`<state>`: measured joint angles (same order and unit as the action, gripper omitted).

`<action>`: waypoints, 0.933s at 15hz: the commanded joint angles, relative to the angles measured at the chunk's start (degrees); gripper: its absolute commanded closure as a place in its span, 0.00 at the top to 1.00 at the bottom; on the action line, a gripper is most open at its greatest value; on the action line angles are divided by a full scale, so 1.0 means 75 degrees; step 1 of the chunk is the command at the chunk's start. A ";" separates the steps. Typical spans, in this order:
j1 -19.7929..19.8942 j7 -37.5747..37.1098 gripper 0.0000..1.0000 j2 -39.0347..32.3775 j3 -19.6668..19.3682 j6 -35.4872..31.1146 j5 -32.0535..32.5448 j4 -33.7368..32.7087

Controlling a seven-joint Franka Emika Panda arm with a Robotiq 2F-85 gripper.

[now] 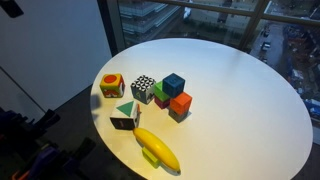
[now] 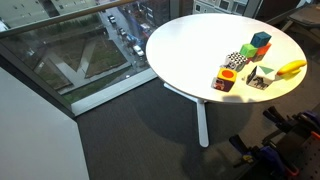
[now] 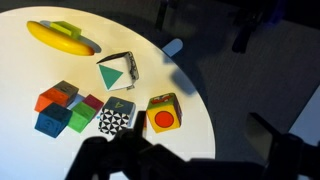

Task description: Move the blue block to the block on the left

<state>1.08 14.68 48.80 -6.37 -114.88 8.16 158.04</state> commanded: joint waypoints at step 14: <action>0.0305 -0.1980 1.00 -0.4303 0.0055 -0.0648 -0.1377 -0.3296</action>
<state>2.20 1.85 22.42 -6.36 -121.45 -1.61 139.34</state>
